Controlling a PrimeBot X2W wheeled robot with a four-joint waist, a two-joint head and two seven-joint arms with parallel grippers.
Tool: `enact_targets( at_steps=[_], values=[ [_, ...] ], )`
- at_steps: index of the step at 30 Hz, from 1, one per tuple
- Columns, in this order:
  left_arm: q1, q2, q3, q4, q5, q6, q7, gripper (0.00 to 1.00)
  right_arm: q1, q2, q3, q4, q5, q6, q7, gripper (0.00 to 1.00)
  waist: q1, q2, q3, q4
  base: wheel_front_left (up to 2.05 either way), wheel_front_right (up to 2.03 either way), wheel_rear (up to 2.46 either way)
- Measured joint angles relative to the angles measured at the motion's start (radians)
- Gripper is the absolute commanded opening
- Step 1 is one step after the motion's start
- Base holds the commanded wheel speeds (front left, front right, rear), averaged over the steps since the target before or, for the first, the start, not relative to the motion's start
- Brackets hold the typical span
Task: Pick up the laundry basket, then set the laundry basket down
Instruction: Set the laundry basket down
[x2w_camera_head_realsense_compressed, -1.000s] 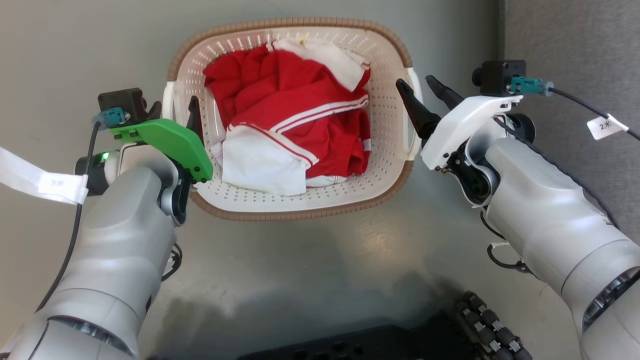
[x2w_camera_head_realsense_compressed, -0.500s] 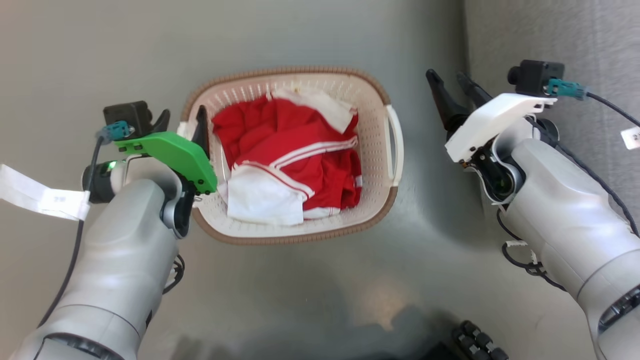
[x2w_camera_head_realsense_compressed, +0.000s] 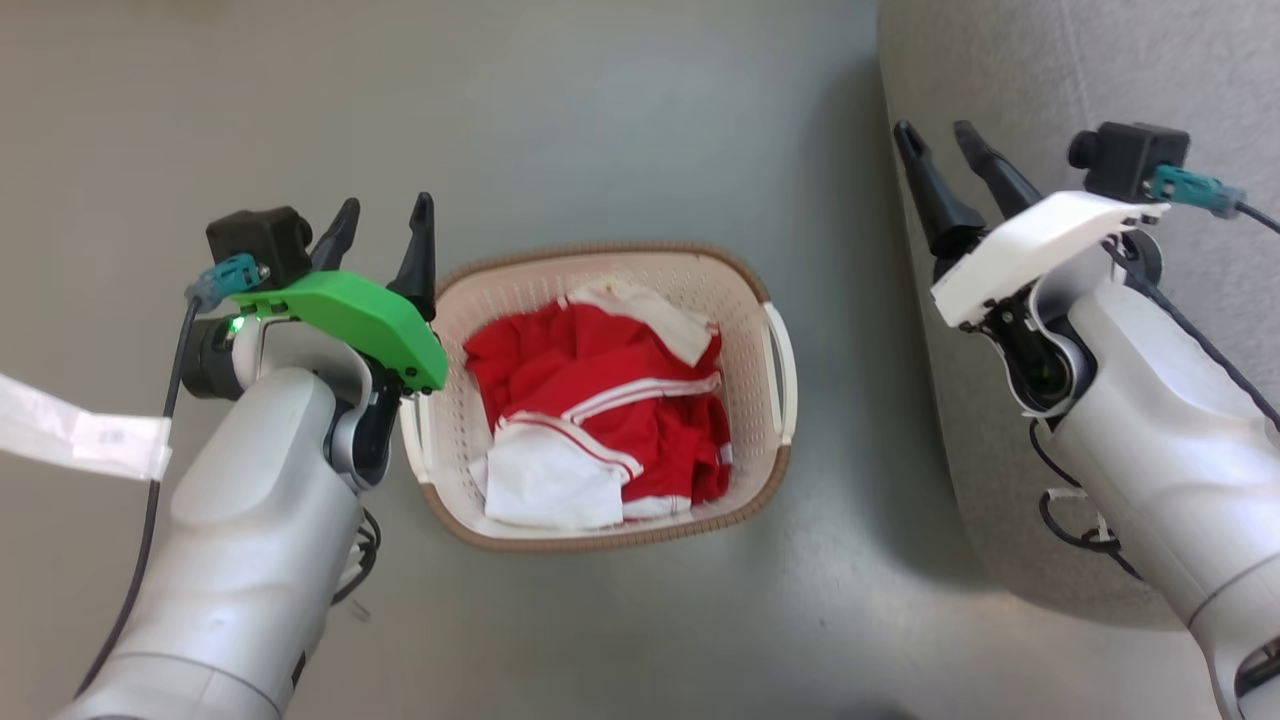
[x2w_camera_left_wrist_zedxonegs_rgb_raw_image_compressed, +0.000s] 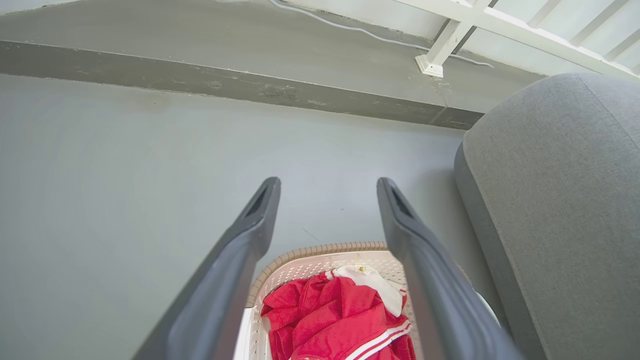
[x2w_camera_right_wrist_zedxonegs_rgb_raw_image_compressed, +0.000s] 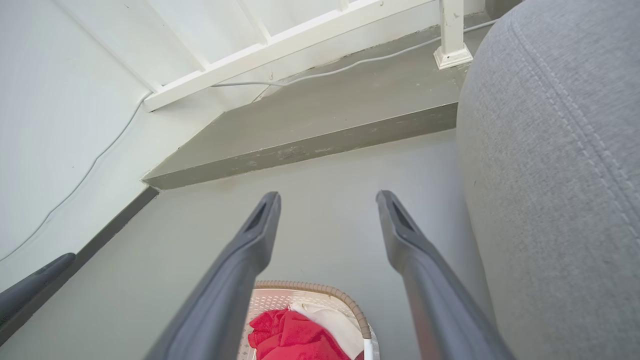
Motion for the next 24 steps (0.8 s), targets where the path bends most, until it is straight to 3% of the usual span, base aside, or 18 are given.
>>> enact_targets(
  at_steps=[7, 13, 24],
  values=[
    [0.075, -0.001, 0.052, -0.084, 0.052, 0.000, 0.000, 1.00, 0.079, -0.004, -0.071, -0.058, -0.049, 0.000, 0.000, 1.00, 0.0000, 0.0000, -0.086, 0.014, 0.00, 0.00, 0.00],
    [0.167, 0.000, 0.100, -0.178, 0.124, 0.002, 0.000, 1.00, 0.156, -0.021, -0.138, -0.124, -0.168, -0.002, 0.000, 1.00, 0.0000, 0.0000, -0.187, 0.031, 0.00, 0.00, 0.00],
    [0.348, 0.000, 0.193, -0.336, 0.197, 0.014, 0.000, 1.00, 0.333, -0.019, -0.254, -0.263, -0.309, -0.064, 0.000, 1.00, 0.0000, 0.0000, -0.347, 0.047, 0.00, 0.00, 0.00]
  ],
)
